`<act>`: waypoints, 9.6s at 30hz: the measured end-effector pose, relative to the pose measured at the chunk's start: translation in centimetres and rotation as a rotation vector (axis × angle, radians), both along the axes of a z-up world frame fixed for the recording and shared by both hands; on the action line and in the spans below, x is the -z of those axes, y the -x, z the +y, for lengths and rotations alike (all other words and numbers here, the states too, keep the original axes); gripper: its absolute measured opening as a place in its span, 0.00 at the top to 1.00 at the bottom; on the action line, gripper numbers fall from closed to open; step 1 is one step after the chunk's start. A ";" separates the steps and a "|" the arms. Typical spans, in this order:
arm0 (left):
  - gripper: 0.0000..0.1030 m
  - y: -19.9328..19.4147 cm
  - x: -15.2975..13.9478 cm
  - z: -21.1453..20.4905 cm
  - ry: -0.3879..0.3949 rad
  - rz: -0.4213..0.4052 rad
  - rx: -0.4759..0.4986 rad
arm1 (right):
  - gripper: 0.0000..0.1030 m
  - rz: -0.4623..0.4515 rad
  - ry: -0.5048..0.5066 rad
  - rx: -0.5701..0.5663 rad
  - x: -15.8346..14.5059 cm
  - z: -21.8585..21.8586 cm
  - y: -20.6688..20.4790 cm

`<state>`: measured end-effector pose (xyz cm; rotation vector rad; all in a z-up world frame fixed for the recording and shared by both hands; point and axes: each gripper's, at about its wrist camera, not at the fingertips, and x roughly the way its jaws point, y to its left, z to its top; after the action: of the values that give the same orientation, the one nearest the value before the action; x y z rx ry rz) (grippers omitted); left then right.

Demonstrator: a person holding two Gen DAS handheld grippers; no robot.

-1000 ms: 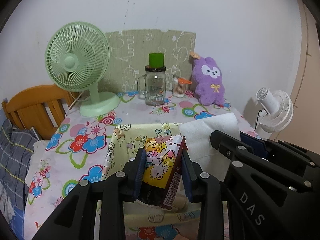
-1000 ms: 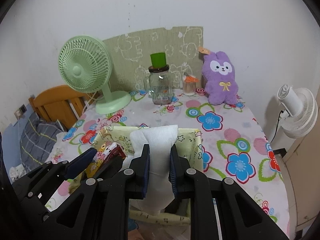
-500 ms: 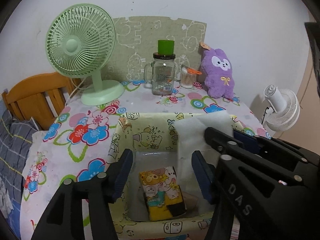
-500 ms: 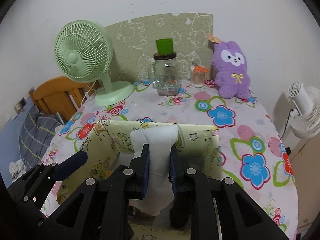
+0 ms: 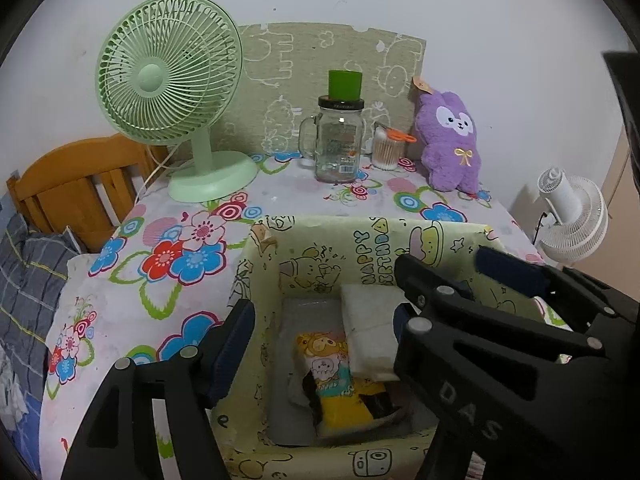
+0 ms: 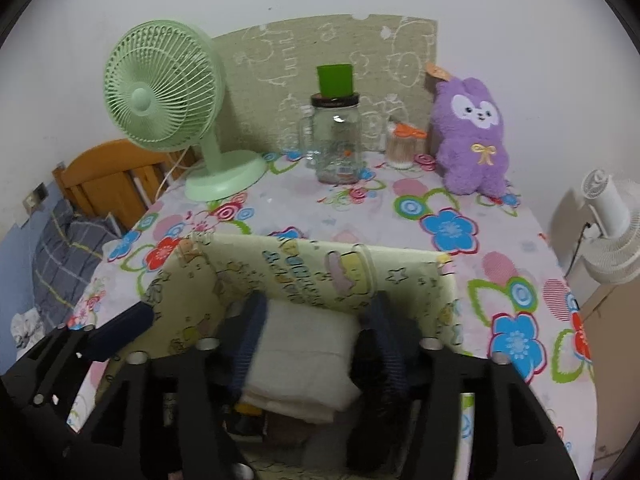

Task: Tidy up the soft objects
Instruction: 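Lower the snack box and napkin into the basket and open both grippers, then raise both grippers out of the basket and pull back, then grasp the green tissue pack with the left gripper while the right gripper grasps the grey glove, then lift the tissue pack and glove and carry them over the basket, then lower both items into the basket and open both grippers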

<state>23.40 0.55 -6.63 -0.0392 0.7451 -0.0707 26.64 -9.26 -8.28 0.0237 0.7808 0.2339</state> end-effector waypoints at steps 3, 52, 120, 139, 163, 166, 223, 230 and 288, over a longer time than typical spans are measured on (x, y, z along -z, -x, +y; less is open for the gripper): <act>0.19 0.3 -0.3 -0.3 -0.005 -0.013 0.013 | 0.15 -0.008 -0.035 -0.019 -0.3 -0.2 0.4; 0.00 12.7 -5.9 -3.1 0.004 -0.171 0.046 | 0.03 -0.203 -0.001 0.022 -7.9 -3.6 14.8; 0.01 17.5 7.7 -4.3 -0.037 0.077 0.050 | 0.20 0.060 -0.020 0.058 6.9 -4.6 20.1; 0.09 17.0 8.2 -3.9 -0.017 0.102 0.028 | 0.44 0.026 -0.025 0.136 6.2 -5.7 20.5; 0.30 17.7 5.9 -2.7 0.005 0.037 0.010 | 0.44 -0.002 -0.012 0.117 4.7 -3.4 20.9; 0.30 17.8 5.0 -2.5 0.003 0.020 0.005 | 0.44 -0.019 -0.016 0.115 3.9 -3.3 21.0; 0.30 17.4 -8.3 -3.7 -0.018 -0.237 0.028 | 0.44 -0.236 -0.039 0.106 -9.5 -4.7 20.2; 0.30 16.1 -8.3 -3.6 -0.015 -0.232 0.033 | 0.44 -0.234 -0.041 0.097 -9.5 -4.5 18.9; 0.18 -2.8 -1.9 -1.7 -0.013 -0.061 0.027 | 0.44 -0.089 -0.082 0.053 -2.9 -2.1 0.1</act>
<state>26.21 -1.11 -4.72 -0.0139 0.6850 -0.0925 26.55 -11.33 -5.34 0.1102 0.6809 0.2149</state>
